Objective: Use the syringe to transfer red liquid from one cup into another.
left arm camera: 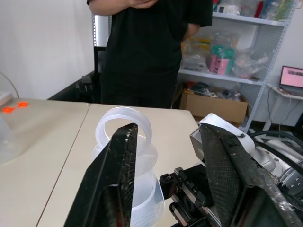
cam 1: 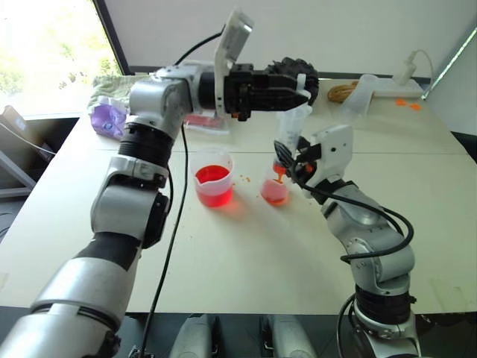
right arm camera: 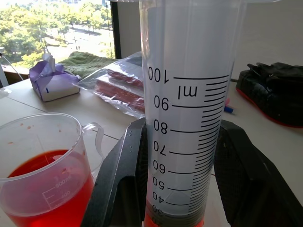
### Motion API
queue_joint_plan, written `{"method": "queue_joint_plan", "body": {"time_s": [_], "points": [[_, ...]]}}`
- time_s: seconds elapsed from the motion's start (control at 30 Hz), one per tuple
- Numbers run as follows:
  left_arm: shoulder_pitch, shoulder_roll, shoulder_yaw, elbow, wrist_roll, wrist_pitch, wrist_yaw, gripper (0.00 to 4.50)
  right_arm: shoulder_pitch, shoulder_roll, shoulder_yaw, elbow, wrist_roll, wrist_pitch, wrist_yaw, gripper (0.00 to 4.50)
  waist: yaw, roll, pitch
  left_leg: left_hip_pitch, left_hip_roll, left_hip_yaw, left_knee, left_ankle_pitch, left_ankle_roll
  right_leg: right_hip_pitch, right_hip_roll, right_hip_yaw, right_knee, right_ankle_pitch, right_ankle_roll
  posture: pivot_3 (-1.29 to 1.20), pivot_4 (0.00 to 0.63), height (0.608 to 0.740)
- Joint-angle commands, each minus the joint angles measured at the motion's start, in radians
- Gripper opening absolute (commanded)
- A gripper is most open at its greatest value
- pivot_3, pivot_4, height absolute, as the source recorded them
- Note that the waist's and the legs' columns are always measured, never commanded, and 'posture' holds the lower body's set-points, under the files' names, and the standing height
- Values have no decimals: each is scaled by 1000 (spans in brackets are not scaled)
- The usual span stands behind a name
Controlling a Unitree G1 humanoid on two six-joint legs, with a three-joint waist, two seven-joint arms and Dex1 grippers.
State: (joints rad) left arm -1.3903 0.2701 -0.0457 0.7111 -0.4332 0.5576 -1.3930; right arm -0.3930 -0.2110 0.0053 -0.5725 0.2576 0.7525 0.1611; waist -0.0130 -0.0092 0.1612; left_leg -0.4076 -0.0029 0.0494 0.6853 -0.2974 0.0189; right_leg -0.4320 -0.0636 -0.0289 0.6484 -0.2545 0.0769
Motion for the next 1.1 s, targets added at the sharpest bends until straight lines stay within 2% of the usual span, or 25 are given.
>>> {"method": "queue_joint_plan", "body": {"time_s": [0.03,0.1,1.1], "points": [[-30,-12,-12,6,18,-6,-10,673,-15,7,-1,-40,5,-26,0,1343,0,0,0,0,0,0,0,0,0,0,0,0,0,0,0,0,150,740],[-26,-15,-15,8,25,-4,-12,27,-15,7,-1,-40,5,-28,1,1343,0,0,0,0,0,0,0,0,0,0,0,0,0,0,0,0,150,740],[43,-25,-52,-38,71,33,-35,27,-45,-14,-30,-54,15,-12,4,1343,0,0,0,0,0,0,0,0,0,0,0,0,0,0,0,0,150,740]]}}
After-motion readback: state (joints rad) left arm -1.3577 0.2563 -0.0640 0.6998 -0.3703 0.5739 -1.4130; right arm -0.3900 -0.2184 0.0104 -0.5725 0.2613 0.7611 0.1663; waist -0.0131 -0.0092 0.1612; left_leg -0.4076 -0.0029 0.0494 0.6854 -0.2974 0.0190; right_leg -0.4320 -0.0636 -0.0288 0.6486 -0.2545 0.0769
